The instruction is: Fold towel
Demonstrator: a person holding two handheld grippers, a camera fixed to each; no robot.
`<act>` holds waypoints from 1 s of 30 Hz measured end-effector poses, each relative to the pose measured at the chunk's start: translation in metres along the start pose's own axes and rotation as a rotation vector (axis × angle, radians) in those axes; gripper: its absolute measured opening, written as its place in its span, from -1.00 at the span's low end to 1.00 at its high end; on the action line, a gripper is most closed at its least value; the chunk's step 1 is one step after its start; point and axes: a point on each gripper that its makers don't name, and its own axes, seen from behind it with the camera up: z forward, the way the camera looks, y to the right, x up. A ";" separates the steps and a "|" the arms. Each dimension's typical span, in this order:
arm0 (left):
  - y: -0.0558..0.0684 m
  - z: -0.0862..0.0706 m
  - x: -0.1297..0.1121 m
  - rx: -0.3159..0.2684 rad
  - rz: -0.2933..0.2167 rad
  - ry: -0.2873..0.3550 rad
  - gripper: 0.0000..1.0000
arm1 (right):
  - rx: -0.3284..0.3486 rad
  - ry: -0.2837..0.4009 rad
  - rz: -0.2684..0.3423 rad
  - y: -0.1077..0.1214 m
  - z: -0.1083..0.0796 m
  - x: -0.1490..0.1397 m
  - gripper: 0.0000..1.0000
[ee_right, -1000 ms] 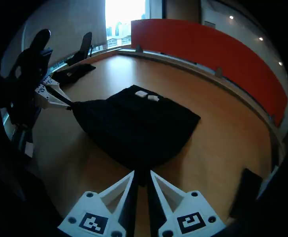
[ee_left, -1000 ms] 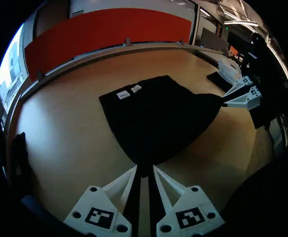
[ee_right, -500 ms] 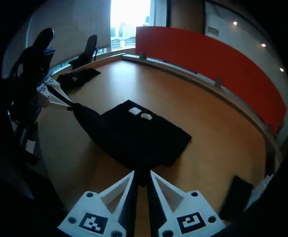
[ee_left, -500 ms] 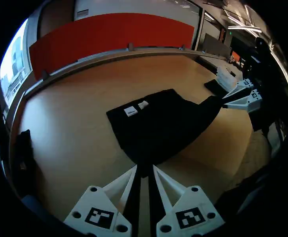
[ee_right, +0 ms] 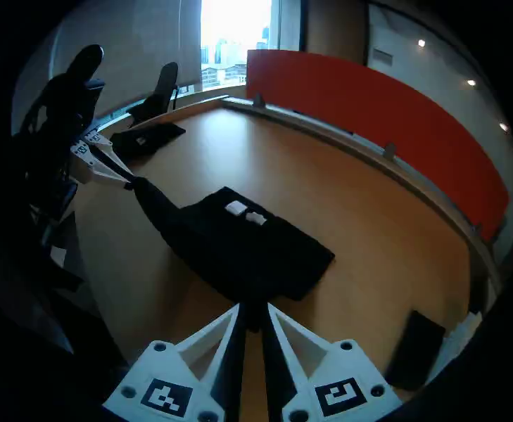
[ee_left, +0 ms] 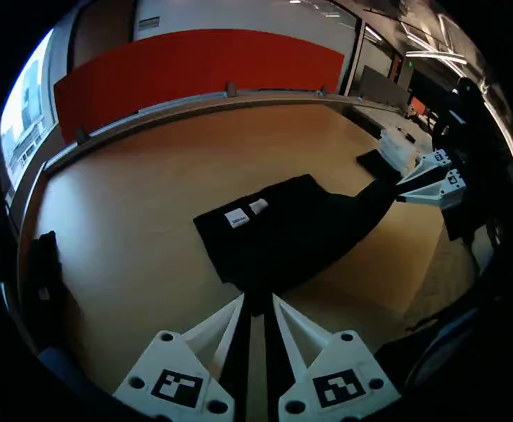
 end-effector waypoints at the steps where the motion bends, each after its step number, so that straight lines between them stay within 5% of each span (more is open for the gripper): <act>1: 0.000 -0.001 0.001 -0.001 0.001 0.000 -0.76 | 0.001 -0.001 0.001 -0.001 -0.001 0.000 -0.73; 18: 0.001 -0.001 0.005 -0.003 -0.015 0.009 -0.76 | 0.011 -0.015 -0.002 -0.001 -0.002 -0.001 -0.73; 30: -0.013 0.021 0.023 0.022 -0.038 0.038 -0.76 | 0.001 -0.032 -0.021 0.018 0.017 0.006 -0.73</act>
